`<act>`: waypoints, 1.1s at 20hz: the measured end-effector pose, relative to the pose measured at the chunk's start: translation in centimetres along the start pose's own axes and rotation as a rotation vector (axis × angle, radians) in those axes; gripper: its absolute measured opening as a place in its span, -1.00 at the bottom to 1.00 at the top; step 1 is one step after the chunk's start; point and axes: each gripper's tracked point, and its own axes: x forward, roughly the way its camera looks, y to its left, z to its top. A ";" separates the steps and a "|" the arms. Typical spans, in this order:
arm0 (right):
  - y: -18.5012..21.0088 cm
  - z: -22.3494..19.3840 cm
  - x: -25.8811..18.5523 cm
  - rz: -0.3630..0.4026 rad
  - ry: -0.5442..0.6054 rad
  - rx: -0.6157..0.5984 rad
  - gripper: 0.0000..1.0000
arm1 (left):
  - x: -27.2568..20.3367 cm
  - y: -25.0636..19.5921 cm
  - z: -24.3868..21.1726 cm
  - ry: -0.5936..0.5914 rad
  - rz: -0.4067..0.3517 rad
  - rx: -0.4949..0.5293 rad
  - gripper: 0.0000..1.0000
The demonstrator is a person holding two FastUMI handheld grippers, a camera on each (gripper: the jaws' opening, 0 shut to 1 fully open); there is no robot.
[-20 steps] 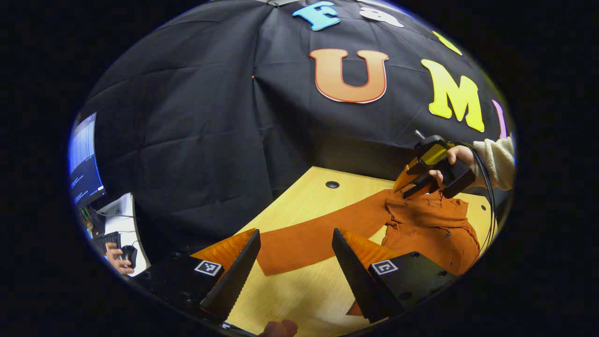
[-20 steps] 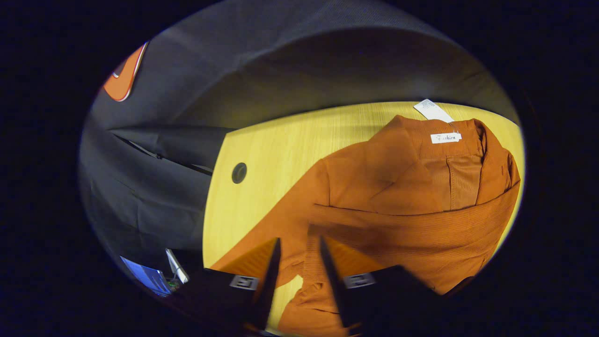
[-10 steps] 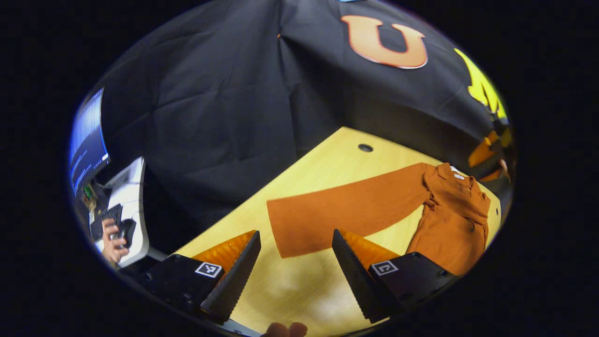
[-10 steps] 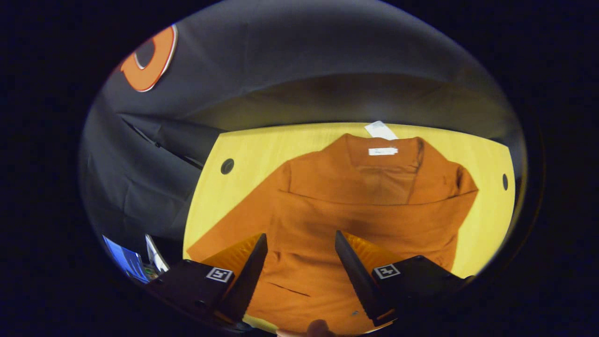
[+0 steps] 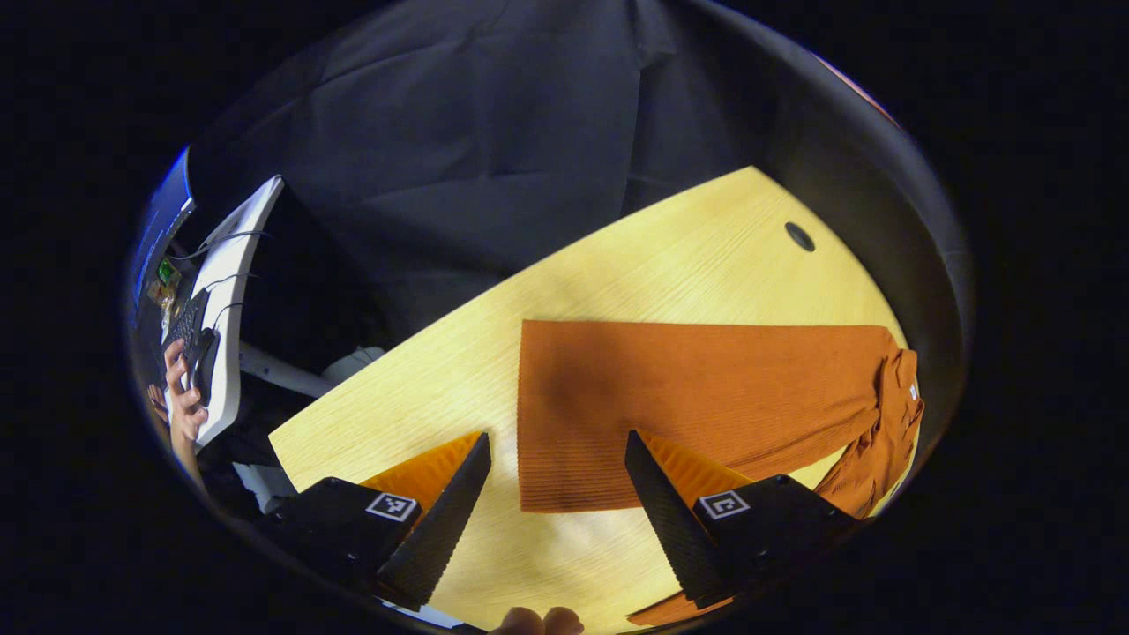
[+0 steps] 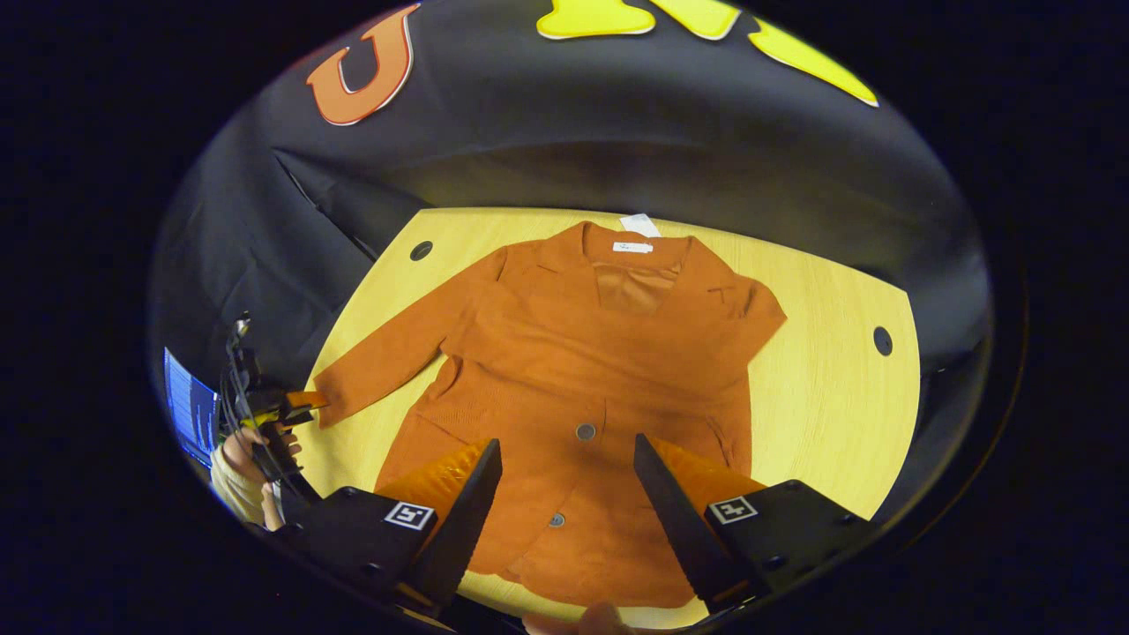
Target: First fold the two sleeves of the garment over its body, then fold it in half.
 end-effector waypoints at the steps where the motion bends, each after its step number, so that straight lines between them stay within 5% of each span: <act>1: -0.3 -0.5 -0.2 -0.001 0.003 0.014 0.83 | 0.7 -0.3 -0.3 0.035 -0.005 -0.013 1.00; 9: -2.6 -5.7 -0.3 -0.043 0.057 0.021 0.94 | 1.2 -0.6 0.2 0.197 0.016 0.011 0.95; 11: -3.0 -7.3 0.2 -0.049 0.083 0.012 0.94 | 1.0 -0.8 0.4 0.246 0.012 0.004 0.77; 12: -3.1 -8.1 0.4 -0.049 0.095 0.011 0.94 | 1.0 -0.9 0.5 0.263 0.009 0.006 0.46; 13: -3.1 -8.6 0.5 -0.050 0.102 0.010 0.83 | 1.2 -0.7 0.6 0.273 0.006 0.008 0.63; 18: -4.2 -9.7 0.2 -0.050 0.084 0.040 0.94 | 1.4 -1.3 0.8 0.277 -0.044 0.023 -0.61; 22: -6.1 -12.2 -0.5 -0.046 0.093 0.092 0.83 | 1.1 -1.8 0.5 0.296 -0.088 0.035 -0.94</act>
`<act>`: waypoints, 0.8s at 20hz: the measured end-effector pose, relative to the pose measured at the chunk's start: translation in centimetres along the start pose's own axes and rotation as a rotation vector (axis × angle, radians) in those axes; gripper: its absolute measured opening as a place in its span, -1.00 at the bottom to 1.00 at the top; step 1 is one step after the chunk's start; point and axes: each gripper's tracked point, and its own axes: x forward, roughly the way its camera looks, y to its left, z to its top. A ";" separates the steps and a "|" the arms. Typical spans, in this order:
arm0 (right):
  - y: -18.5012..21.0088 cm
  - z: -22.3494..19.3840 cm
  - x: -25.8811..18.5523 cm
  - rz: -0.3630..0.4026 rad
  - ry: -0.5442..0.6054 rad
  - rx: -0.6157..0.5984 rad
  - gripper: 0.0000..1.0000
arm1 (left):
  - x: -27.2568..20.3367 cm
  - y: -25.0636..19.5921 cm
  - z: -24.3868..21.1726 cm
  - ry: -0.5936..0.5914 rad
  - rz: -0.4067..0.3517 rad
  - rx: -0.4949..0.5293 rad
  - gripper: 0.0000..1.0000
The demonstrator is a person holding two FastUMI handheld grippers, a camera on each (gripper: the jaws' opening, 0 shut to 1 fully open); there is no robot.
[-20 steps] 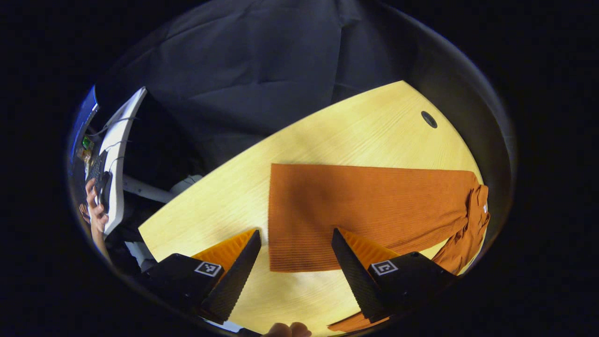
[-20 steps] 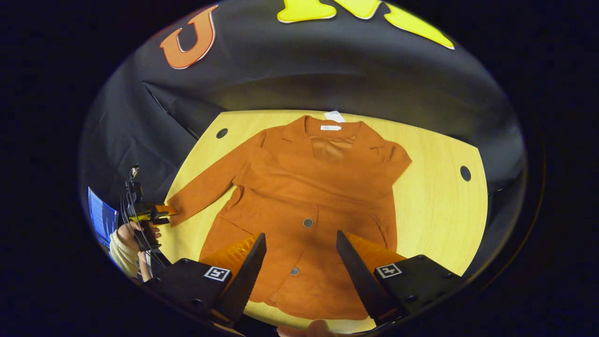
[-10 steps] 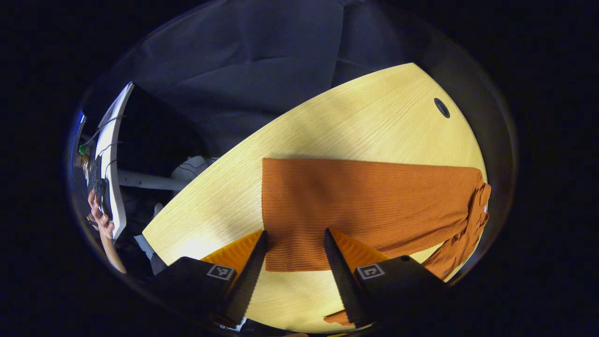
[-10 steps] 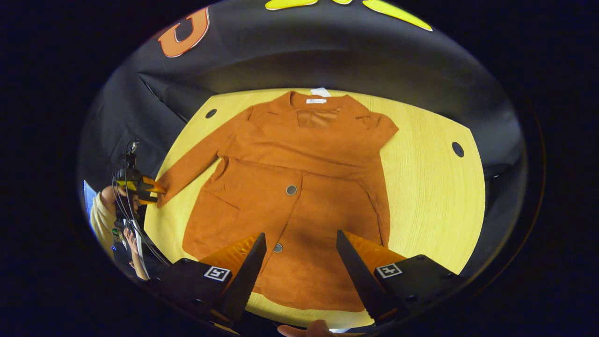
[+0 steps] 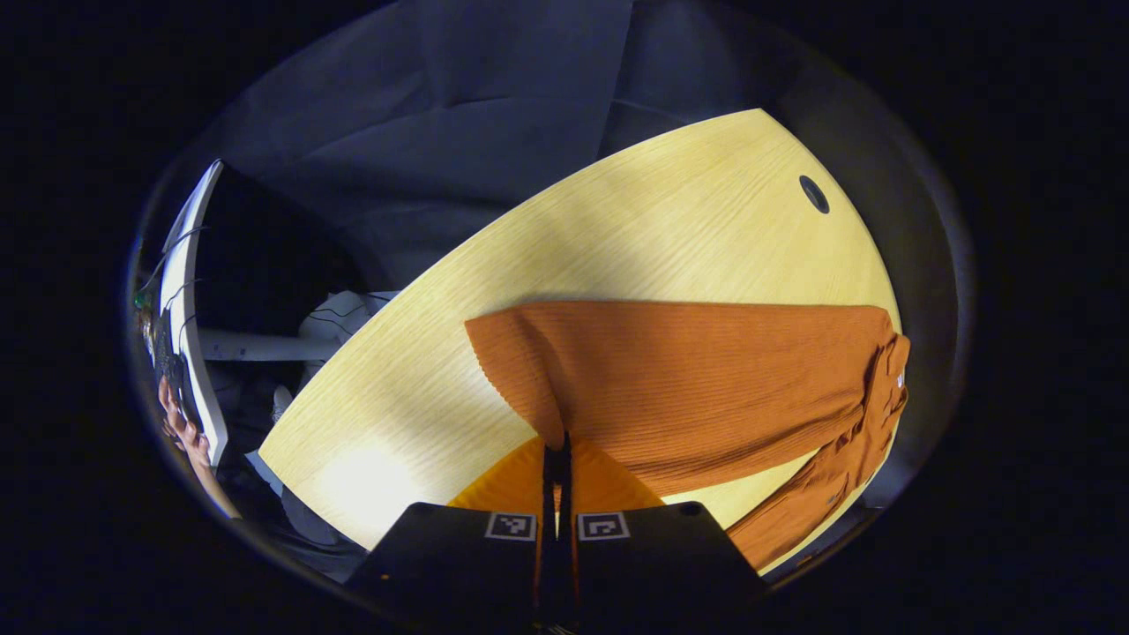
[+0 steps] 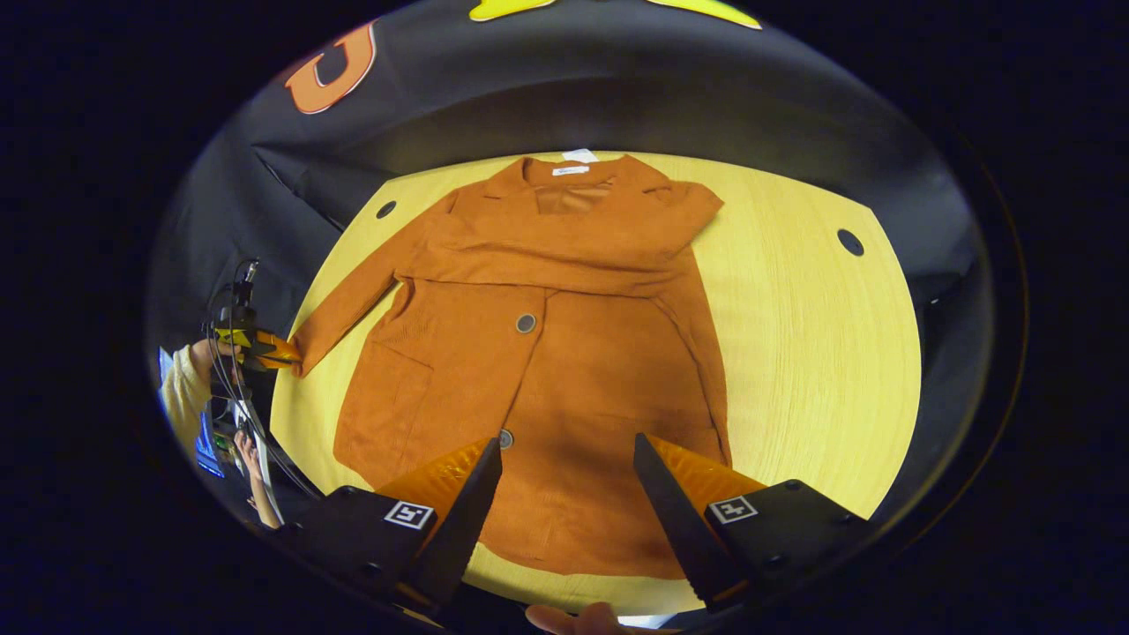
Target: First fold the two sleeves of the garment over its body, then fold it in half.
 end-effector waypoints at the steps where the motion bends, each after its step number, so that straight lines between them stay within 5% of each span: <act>1: -0.7 -0.7 0.0 -0.003 0.006 0.006 0.83 | -0.3 -0.4 0.0 -0.004 -0.012 0.004 -0.94; 2: -1.6 -1.4 -0.1 -0.015 0.013 0.009 0.94 | -0.7 -0.9 0.1 -0.018 -0.020 0.017 -0.94; 8: -5.4 -5.1 -0.6 -0.027 0.018 0.010 0.84 | -5.7 -8.1 0.9 -0.116 -0.088 0.145 -0.94; 13: -8.4 -6.2 -1.6 -0.021 -0.031 0.048 0.94 | -11.3 -20.5 0.3 -0.198 -0.244 0.293 -0.94; 16: -10.7 -6.6 -2.3 -0.022 -0.062 0.081 0.83 | -12.2 -27.7 -2.6 -0.198 -0.291 0.418 -0.94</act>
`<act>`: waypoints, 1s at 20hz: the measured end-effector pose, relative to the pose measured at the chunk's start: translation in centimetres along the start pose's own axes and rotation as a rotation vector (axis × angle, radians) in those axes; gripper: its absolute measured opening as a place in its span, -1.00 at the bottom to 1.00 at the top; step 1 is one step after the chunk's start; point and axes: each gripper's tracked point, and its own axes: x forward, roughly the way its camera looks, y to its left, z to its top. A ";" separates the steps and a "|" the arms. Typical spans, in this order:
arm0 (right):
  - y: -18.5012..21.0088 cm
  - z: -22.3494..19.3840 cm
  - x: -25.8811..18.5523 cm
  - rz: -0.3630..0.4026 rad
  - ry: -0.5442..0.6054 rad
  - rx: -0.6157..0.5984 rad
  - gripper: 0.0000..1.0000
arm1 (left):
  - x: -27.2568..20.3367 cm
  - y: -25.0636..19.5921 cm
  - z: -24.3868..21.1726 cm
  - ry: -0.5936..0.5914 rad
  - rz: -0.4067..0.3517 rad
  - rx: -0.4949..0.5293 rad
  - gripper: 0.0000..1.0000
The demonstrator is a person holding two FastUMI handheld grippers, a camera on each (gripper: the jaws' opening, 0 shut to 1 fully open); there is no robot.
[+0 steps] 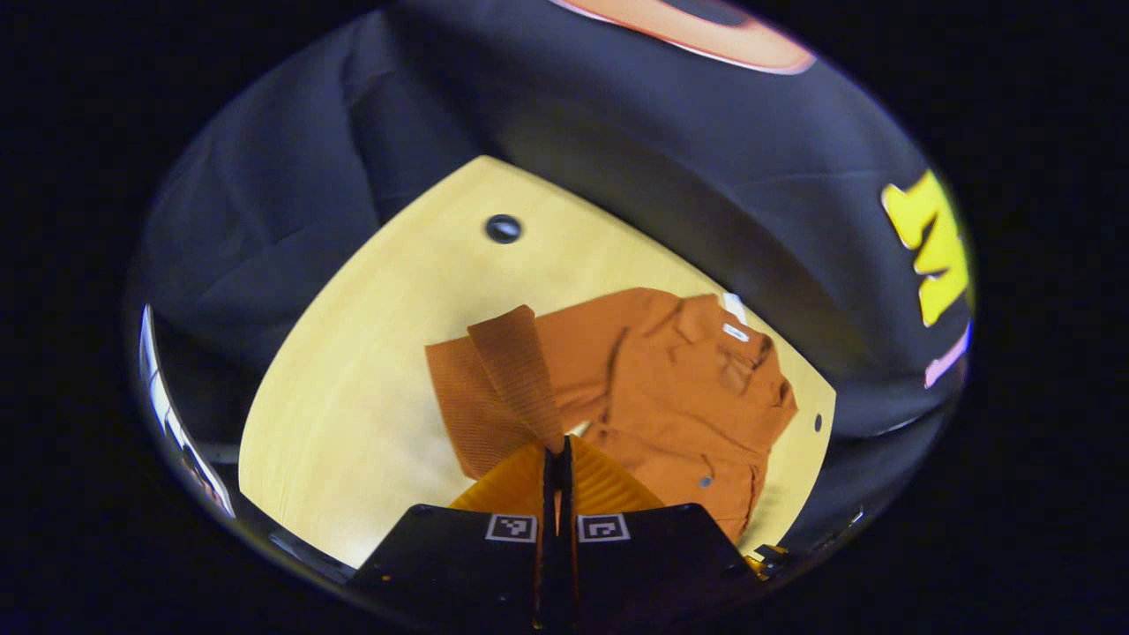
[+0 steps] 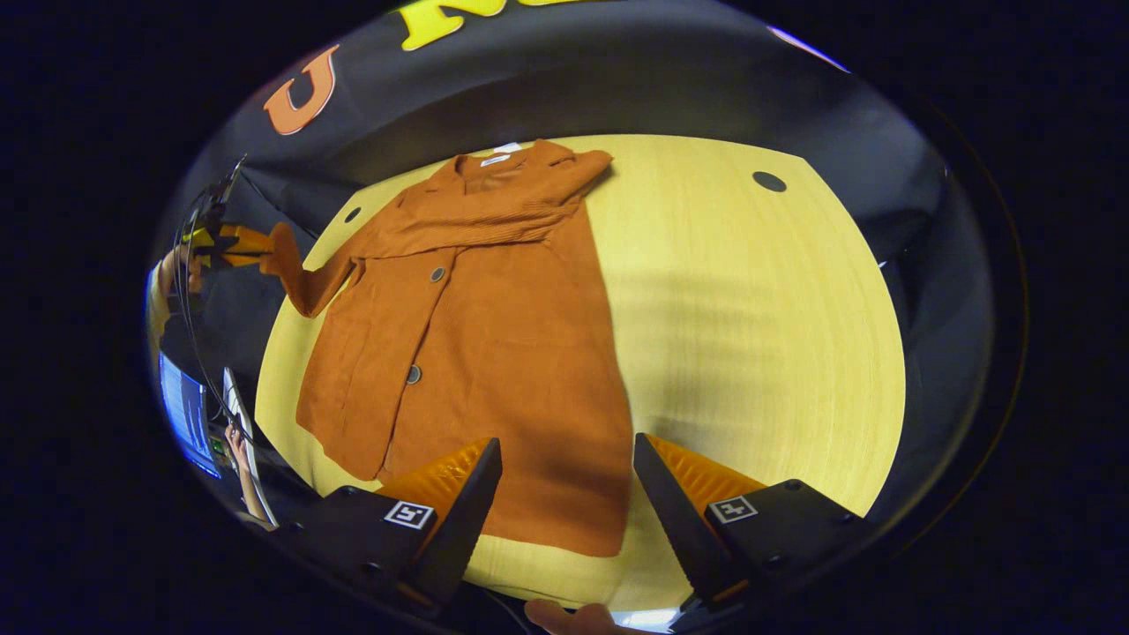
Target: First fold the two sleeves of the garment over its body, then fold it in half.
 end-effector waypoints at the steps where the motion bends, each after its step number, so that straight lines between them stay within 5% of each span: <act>1: -1.0 -0.1 -0.3 -0.002 -0.015 0.021 0.83 | 0.8 -2.9 -0.1 0.004 -0.018 0.036 -0.94; 7: -6.4 -1.3 -1.2 -0.020 -0.058 0.145 0.94 | 6.0 -16.6 -2.9 0.070 -0.094 0.239 -0.94; 12: -8.6 -3.8 -1.2 -0.026 -0.057 0.268 0.83 | 10.4 -25.9 -7.9 0.151 -0.158 0.358 -0.94; 16: -9.5 -5.5 -0.8 -0.046 -0.049 0.292 0.94 | 14.2 -30.0 -11.0 0.180 -0.166 0.403 -0.94; 20: -10.6 -6.8 -1.5 -0.066 -0.046 0.304 0.83 | 17.0 -31.0 -13.0 0.220 -0.156 0.379 -0.93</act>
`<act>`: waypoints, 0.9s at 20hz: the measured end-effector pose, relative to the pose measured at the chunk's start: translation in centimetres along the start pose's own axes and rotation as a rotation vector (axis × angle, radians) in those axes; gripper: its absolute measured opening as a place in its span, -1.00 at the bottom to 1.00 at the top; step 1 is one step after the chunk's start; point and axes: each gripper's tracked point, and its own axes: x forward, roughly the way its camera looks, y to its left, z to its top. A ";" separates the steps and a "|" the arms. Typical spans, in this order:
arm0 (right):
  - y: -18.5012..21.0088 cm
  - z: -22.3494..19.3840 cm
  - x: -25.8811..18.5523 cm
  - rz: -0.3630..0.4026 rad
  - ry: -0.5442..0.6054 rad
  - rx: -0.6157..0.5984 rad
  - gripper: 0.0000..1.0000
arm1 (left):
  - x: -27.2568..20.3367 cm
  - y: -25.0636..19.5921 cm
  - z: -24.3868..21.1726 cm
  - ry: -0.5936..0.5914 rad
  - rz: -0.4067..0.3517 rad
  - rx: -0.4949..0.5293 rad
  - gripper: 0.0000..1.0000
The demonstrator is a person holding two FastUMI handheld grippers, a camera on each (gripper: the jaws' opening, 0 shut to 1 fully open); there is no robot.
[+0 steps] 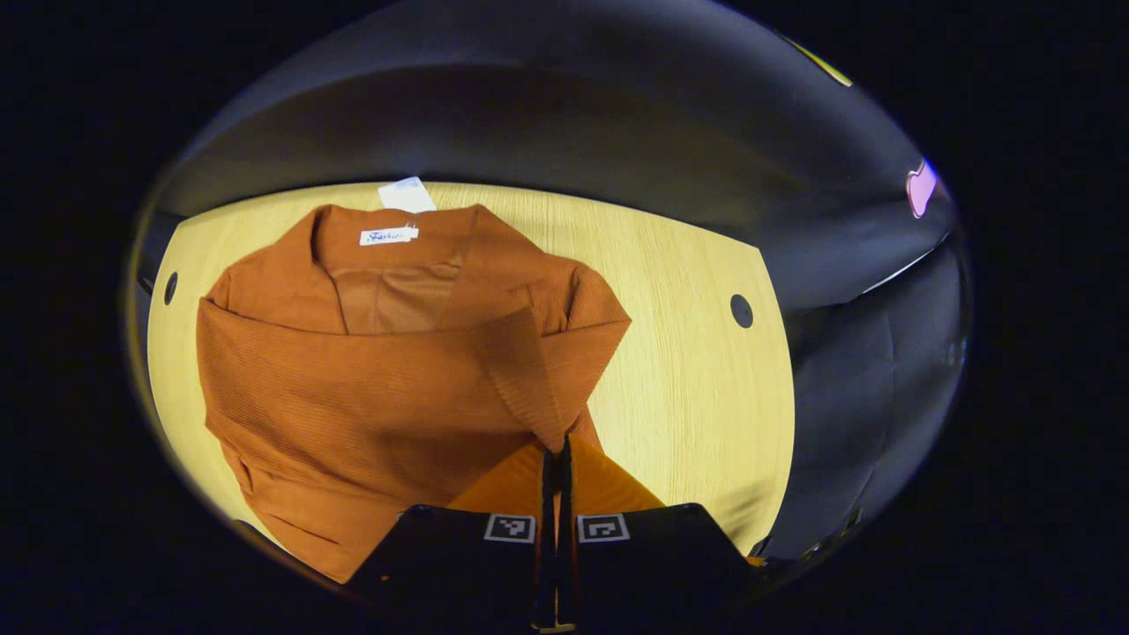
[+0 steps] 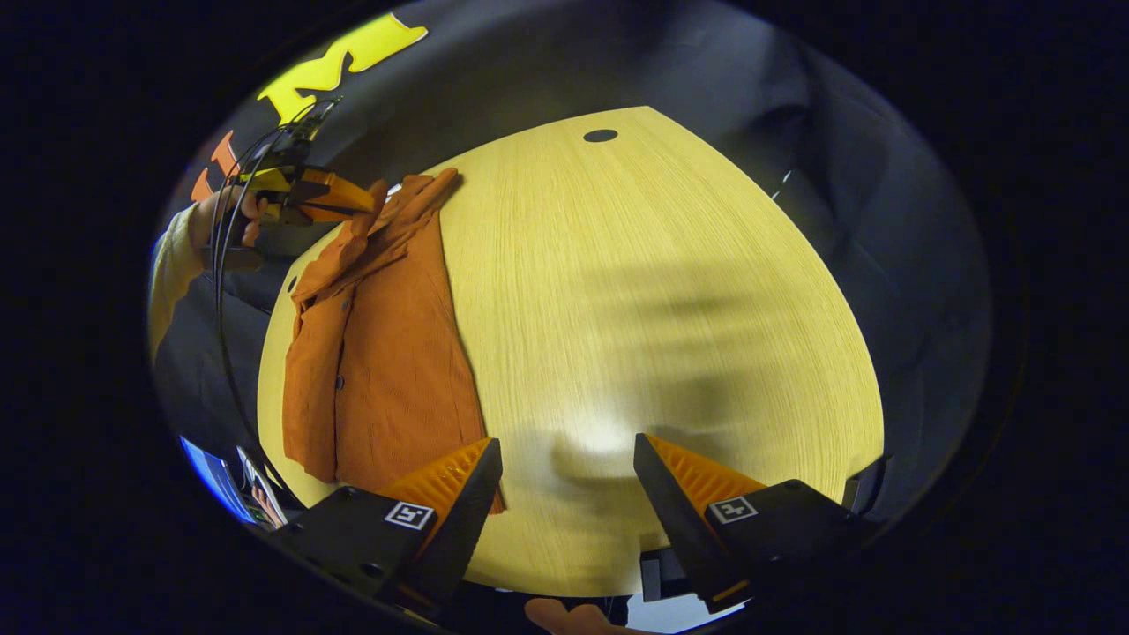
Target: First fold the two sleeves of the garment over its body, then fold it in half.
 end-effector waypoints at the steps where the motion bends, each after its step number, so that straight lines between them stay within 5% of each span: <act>1: -0.4 0.0 -0.2 -0.004 -0.004 0.006 0.83 | 0.2 0.0 -0.2 0.005 -0.006 -0.010 -0.92; 6: -1.5 -0.8 -0.5 -0.016 -0.002 0.023 0.93 | -0.3 -0.8 0.1 -0.011 -0.072 -0.041 -0.82; 7: -1.6 -0.9 -0.4 -0.017 -0.001 0.023 0.93 | -0.7 -1.3 0.0 -0.015 -0.098 -0.051 -1.00; 8: -1.7 -0.8 -0.4 -0.017 -0.001 0.021 0.93 | -1.3 -1.8 0.1 -0.022 -0.121 -0.061 -0.77; 11: -1.2 -0.2 -0.5 -0.010 -0.007 0.010 0.83 | -2.6 -1.8 -0.4 -0.039 -0.136 -0.050 0.84; 12: -0.9 0.2 -0.5 -0.004 -0.011 0.005 0.83 | -3.1 -1.1 -0.8 -0.048 -0.108 -0.032 0.70; 13: -0.5 0.5 -0.5 0.002 -0.014 -0.002 0.83 | -3.8 -0.8 -1.0 -0.063 -0.106 -0.022 0.98; 15: 0.6 1.0 -0.8 0.022 -0.024 -0.023 0.94 | -5.4 -0.9 -2.0 -0.089 -0.143 -0.031 0.98; 18: 2.9 1.6 -0.6 0.062 -0.036 -0.069 0.83 | -7.9 0.8 -3.7 -0.153 -0.181 -0.050 0.97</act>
